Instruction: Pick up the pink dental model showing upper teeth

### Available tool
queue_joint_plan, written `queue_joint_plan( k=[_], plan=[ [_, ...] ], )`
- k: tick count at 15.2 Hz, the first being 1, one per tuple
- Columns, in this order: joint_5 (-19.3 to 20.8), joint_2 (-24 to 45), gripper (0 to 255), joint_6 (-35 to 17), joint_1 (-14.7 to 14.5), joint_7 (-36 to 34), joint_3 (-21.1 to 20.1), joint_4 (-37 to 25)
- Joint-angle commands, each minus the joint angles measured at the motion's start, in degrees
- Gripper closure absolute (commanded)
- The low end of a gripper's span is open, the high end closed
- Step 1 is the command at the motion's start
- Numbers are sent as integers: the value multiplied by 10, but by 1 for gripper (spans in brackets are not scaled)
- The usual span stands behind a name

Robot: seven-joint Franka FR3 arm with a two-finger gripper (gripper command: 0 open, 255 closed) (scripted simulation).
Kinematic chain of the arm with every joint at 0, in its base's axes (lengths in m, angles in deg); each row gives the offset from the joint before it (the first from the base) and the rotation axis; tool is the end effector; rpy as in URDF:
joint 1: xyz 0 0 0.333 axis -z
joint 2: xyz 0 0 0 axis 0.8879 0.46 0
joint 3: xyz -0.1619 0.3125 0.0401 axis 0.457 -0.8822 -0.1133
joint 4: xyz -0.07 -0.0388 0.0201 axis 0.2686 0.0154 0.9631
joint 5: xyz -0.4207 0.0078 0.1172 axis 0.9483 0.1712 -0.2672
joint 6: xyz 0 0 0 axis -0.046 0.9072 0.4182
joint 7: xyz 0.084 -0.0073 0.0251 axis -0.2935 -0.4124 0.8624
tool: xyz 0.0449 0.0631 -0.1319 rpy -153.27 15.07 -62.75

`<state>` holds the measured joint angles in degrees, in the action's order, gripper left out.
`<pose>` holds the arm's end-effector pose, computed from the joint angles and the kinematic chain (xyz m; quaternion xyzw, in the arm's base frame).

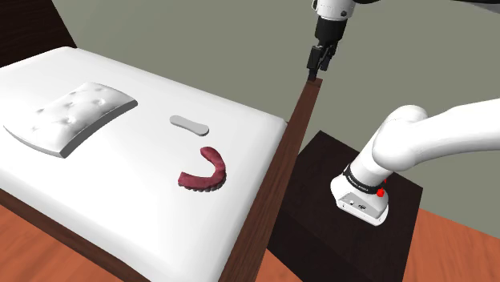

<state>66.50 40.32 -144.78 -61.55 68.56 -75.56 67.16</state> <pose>0.3254 -0.0085 0.5259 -0.9986 -0.0187 0.0487 0.0002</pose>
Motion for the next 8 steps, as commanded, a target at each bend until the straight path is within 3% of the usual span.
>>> queue_joint_plan(
  k=[1, 8],
  plan=[
    [0, 0, 0, 0, 0, 0, 0, 0],
    [-45, 50, 0, -130, -20, -74, -55, 69]
  ],
)
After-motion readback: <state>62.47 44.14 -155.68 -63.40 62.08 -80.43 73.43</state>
